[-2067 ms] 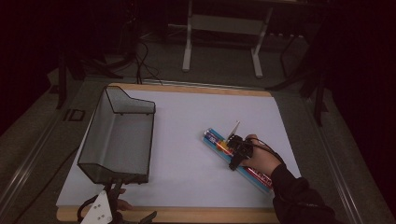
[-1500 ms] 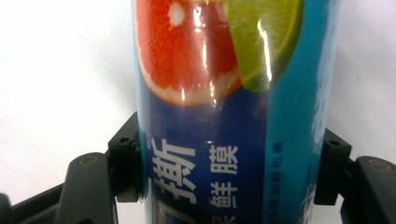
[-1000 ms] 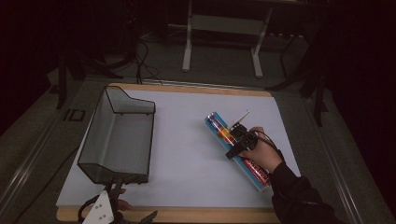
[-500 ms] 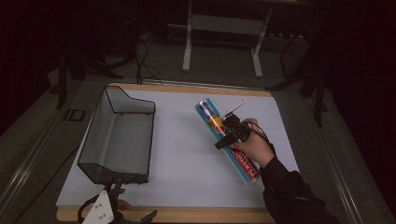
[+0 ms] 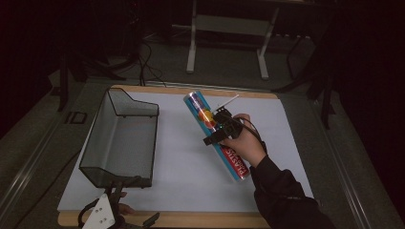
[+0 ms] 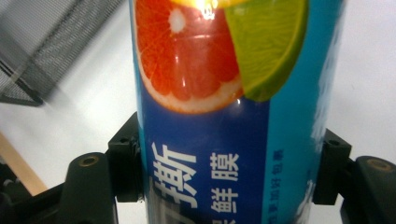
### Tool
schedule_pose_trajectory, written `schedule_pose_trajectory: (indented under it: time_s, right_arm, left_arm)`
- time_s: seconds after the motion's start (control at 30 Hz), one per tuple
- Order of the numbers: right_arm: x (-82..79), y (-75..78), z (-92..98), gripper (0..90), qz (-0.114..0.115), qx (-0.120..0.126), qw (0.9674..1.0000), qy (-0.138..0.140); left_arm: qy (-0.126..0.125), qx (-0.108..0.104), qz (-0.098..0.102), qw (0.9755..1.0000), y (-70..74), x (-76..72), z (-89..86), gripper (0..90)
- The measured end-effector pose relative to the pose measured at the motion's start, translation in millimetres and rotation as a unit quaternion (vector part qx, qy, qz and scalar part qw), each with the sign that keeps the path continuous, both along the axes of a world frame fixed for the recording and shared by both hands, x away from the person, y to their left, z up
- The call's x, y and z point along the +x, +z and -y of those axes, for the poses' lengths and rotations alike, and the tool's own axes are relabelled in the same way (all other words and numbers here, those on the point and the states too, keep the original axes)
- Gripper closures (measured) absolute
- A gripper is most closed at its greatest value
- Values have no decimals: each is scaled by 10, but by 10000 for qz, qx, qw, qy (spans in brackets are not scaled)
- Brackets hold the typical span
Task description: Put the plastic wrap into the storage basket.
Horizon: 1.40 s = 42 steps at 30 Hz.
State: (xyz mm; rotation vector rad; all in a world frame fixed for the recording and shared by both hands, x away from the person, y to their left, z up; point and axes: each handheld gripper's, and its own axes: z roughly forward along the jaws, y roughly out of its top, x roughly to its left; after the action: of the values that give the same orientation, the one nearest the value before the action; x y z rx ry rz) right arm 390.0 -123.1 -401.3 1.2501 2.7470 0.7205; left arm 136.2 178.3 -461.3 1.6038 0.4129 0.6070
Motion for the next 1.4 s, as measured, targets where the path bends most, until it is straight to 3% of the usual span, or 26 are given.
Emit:
schedule_pose_trajectory:
  time_s: [0.2, 0.3, 0.93, 1.13, 1.4]
  right_arm:
    - [9, 99, -163, 312, 172, 95, 9998, 7]
    - [12, 186, -300, 312, 277, 257, 9993, 12]
    - [-1, 477, -985, 312, 500, 814, 9953, 186]
    - [43, 502, -1209, 312, 557, 1107, 9923, 16]
    - [116, 481, -1462, 312, 650, 1186, 9906, -190]
  left_arm:
    - [-2, 33, 24, 10000, 0, -14, 14, 6]
    - [6, 40, 10, 10000, -2, -13, 13, 6]
    - [-24, 52, 33, 10000, 2, -39, 23, 6]
    - [40, -6, 25, 10000, 3, -47, 19, 6]
    - [163, 21, 80, 9998, 3, -69, 20, 6]
